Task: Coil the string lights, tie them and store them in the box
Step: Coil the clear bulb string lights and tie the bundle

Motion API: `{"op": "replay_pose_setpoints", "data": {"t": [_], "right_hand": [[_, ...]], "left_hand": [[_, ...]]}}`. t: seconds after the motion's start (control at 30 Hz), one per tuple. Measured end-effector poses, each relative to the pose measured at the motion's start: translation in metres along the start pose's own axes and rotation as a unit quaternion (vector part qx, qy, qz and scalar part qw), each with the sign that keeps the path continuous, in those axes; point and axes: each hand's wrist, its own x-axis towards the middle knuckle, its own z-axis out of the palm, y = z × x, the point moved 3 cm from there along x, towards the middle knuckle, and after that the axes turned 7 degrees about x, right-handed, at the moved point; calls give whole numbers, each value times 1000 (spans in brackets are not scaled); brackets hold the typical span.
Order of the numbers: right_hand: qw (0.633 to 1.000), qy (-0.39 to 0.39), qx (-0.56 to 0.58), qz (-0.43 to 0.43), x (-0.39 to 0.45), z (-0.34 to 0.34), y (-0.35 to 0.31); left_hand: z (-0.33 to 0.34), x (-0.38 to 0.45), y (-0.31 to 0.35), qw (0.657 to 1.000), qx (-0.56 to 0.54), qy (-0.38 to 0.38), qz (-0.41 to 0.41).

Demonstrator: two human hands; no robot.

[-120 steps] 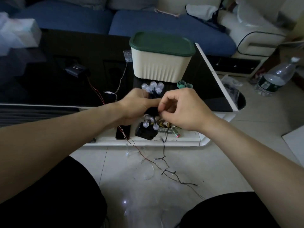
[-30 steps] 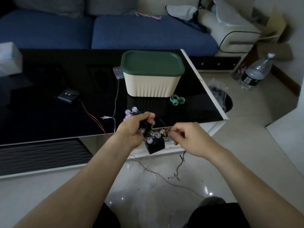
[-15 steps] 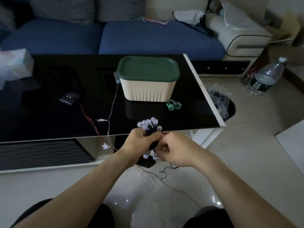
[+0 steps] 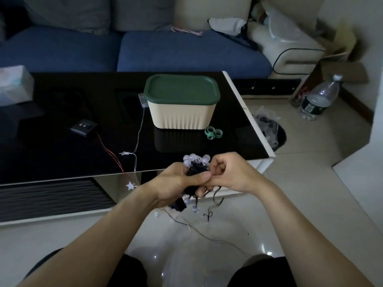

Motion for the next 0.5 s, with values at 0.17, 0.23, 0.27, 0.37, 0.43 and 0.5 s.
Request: {"op": "replay_pose_setpoints", "data": {"t": [0.17,0.23,0.27,0.37,0.43,0.5], "right_hand": [[978,-69,198,14,-2,-7,9],[928,-77,363,26,-4,-10,19],[898,-72,431,41,-5,-9,24],[883,8,461,86,-6,-6,28],[884,71,452,100,-4,-1,25],[889,124,429,97,-3,1,24]], "left_hand": [[1,3,4,999,-9,48,3],[-2,10,5,995,-45,93,12],[-4,12,6,991,-62,113,17],[-4,17,8,990,-66,120,17],[-1,18,8,994,-51,95,1],[5,20,7,996,-50,73,-18]]}}
